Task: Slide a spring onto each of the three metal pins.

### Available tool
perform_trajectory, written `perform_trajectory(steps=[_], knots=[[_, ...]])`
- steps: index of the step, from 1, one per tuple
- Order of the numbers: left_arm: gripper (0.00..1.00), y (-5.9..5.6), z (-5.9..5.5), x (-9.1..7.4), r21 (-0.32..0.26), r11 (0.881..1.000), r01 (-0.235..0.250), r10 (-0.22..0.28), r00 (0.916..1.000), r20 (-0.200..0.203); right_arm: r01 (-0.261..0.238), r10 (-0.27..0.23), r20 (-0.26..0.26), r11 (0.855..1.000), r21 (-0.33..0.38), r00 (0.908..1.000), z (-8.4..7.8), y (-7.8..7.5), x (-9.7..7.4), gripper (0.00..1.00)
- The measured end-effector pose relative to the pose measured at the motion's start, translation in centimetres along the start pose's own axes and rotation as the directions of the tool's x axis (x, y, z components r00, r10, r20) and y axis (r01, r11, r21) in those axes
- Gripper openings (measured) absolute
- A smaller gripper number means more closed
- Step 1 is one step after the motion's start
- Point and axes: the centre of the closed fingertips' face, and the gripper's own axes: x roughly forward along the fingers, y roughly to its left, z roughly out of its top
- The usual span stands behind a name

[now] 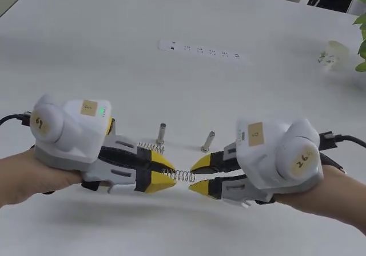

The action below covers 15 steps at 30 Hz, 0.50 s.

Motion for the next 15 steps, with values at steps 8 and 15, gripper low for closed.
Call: perform_trajectory(steps=[8,15], knots=[[0.02,-0.36,-0.12,0.2,-0.002,1.0,0.012,-0.012,0.9999,-0.002,-0.002,0.002,0.026,1.0,0.003,0.9997,0.32,0.17,0.3,0.12],[0.02,-0.64,-0.43,0.19,-0.016,1.0,0.026,-0.026,0.9996,-0.011,-0.017,0.016,0.036,0.999,0.028,0.9992,0.26,0.47,0.45,0.08]])
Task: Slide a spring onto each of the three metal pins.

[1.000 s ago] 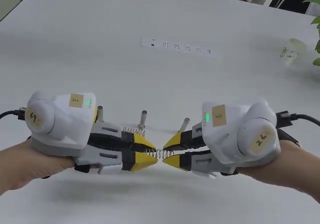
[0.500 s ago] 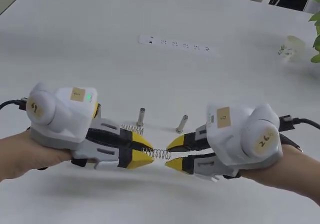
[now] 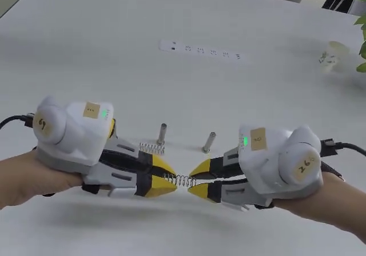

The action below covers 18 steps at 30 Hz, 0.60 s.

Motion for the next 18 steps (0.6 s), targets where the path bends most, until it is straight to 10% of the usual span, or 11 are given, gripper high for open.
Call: perform_trajectory(steps=[18], knots=[[0.02,0.1,-0.3,-0.4,-0.004,1.0,-0.008,0.008,1.0,-0.006,-0.006,0.007,0.03,0.999,-0.035,0.9995,1.4,-0.3,-0.9,0.07]])
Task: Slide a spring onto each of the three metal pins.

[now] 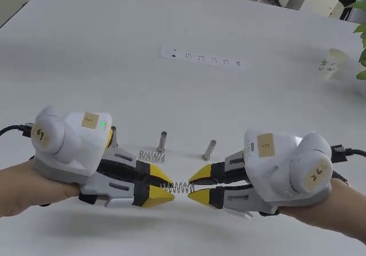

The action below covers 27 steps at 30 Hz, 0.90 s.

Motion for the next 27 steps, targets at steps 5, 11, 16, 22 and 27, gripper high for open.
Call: perform_trajectory(steps=[5,11,16,22,27], knots=[[0.02,0.0,0.0,-0.1,-0.001,1.0,-0.003,0.003,1.0,0.001,-0.007,0.007,0.014,1.0,-0.006,0.9999,0.6,-0.1,-0.3,0.07],[0.02,0.1,-0.1,-0.2,-0.002,1.0,-0.005,0.005,1.0,0.0,-0.011,0.011,0.047,1.0,0.006,0.9988,1.5,-0.3,-0.5,0.07],[0.02,0.1,0.0,-0.3,-0.002,1.0,-0.009,0.009,0.9999,0.004,-0.019,0.017,0.072,0.999,0.028,0.9973,2.0,-0.2,-0.6,0.07],[0.02,0.1,-0.1,-0.3,0.0,1.0,-0.01,0.01,0.9999,0.004,-0.031,0.023,0.114,0.997,0.066,0.9932,2.9,-0.2,-0.8,0.08],[0.02,0.0,-0.1,-0.2,0.006,1.0,-0.009,0.009,1.0,0.001,-0.041,0.022,0.168,0.993,0.113,0.9855,4.0,-0.3,-0.8,0.08]])
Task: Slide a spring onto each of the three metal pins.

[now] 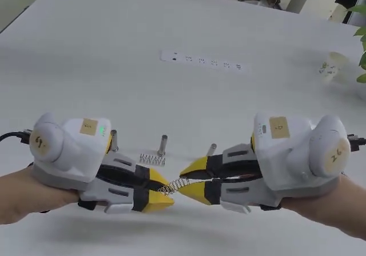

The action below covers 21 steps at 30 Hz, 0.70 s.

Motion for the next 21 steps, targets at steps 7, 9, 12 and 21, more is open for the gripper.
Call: perform_trajectory(steps=[7,9,12,21], knots=[[0.02,-0.1,0.0,0.2,0.007,1.0,0.001,-0.001,1.0,-0.005,0.004,-0.003,0.02,0.999,-0.035,0.9998,0.9,0.3,0.7,0.08],[0.02,-0.1,-0.1,0.2,0.011,1.0,-0.002,0.002,1.0,-0.006,0.006,-0.005,0.015,0.998,-0.067,0.9999,1.1,0.4,0.8,0.08],[0.02,-0.2,0.1,0.3,0.01,1.0,-0.001,0.001,1.0,-0.003,0.005,-0.004,0.022,0.997,-0.076,0.9998,1.4,0.5,1.0,0.08],[0.02,-0.2,0.3,0.4,0.018,1.0,-0.004,0.004,1.0,-0.003,0.004,-0.002,0.019,0.993,-0.115,0.9998,1.9,0.5,1.5,0.08]])
